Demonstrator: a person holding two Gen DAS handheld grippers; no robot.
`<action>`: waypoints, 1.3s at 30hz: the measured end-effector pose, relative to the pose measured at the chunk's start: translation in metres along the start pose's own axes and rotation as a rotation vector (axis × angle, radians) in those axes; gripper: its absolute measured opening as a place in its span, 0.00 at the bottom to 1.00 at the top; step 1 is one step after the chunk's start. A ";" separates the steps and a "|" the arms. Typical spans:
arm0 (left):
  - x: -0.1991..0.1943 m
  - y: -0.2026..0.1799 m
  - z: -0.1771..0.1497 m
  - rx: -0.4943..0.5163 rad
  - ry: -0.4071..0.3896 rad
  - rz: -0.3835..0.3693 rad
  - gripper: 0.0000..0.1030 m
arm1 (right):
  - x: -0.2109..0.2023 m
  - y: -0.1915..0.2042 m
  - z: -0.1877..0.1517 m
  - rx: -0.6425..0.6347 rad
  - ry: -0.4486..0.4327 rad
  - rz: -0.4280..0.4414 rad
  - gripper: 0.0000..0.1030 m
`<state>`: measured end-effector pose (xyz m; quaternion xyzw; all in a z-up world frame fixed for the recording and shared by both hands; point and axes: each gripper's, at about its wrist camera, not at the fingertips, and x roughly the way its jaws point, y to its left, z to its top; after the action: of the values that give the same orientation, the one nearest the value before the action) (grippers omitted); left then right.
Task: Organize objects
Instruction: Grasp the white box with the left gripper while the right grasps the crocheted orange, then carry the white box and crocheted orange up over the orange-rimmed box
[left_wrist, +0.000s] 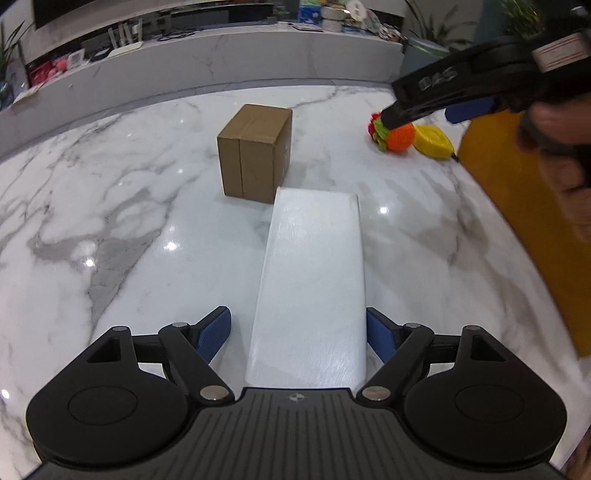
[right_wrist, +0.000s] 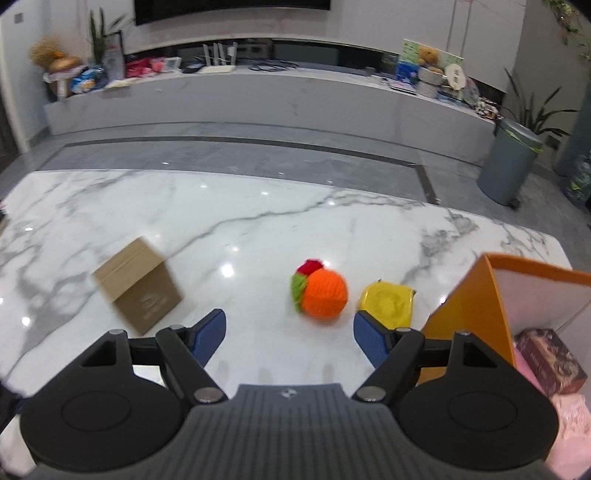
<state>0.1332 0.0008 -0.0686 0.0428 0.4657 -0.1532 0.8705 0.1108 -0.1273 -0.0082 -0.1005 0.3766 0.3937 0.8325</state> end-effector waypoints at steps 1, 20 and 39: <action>0.000 0.001 0.001 -0.026 -0.001 -0.014 0.91 | 0.007 0.001 0.004 -0.007 0.006 -0.012 0.75; 0.009 -0.004 0.006 0.015 -0.093 -0.039 0.68 | 0.075 -0.008 0.010 -0.028 0.106 -0.093 0.46; -0.008 -0.024 -0.018 0.055 -0.037 -0.025 0.67 | 0.000 0.009 -0.046 -0.037 0.088 0.052 0.45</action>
<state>0.1072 -0.0159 -0.0710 0.0581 0.4458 -0.1775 0.8754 0.0789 -0.1424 -0.0394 -0.1232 0.4080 0.4171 0.8027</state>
